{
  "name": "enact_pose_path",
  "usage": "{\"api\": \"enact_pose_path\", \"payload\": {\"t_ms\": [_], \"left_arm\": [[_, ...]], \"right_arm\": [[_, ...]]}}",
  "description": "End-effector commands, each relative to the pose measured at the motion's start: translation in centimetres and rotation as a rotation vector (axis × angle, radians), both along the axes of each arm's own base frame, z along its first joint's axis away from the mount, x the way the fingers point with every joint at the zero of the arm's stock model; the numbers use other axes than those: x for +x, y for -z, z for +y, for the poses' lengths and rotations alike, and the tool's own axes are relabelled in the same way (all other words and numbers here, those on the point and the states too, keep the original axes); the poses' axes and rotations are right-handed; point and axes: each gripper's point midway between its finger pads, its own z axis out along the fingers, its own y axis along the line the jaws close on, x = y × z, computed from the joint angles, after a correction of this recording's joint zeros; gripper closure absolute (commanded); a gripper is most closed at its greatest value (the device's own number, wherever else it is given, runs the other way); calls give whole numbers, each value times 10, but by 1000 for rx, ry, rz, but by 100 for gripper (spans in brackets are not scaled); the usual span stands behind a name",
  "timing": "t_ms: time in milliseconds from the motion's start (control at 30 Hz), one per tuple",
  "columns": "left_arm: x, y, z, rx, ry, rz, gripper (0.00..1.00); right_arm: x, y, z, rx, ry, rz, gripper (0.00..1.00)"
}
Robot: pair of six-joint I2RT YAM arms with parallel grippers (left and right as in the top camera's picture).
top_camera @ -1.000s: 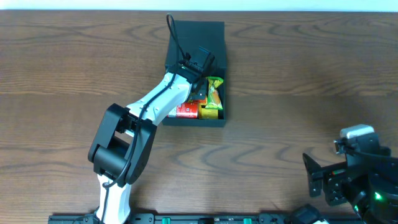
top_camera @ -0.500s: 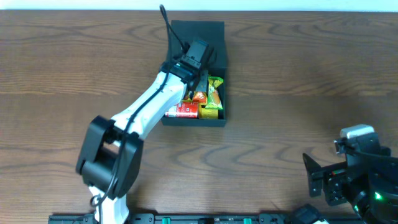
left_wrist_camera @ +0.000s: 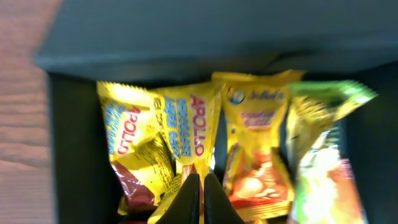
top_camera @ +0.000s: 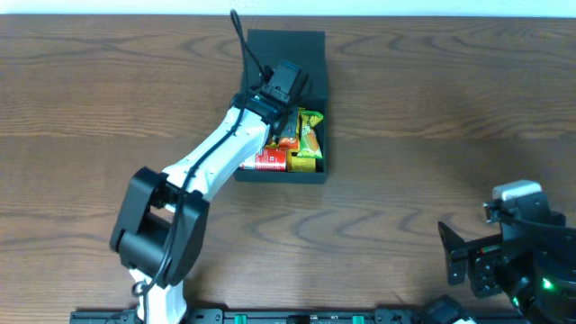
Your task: Pack container
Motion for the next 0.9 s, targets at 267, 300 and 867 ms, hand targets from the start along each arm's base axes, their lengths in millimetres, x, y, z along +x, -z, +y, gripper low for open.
{"api": "enact_pose_path", "payload": {"t_ms": [267,300,867], "left_arm": [[-9,36,8,46,-8,48,94],[-11,39,9,47,-8,49,94],[15,-27,-6,-46,-3,-113,94]], "right_arm": [[0,-2,-1,18,17,-7,1],[0,-2,-1,18,17,-7,1],[4,-7,1,31,17,-28,1]]}}
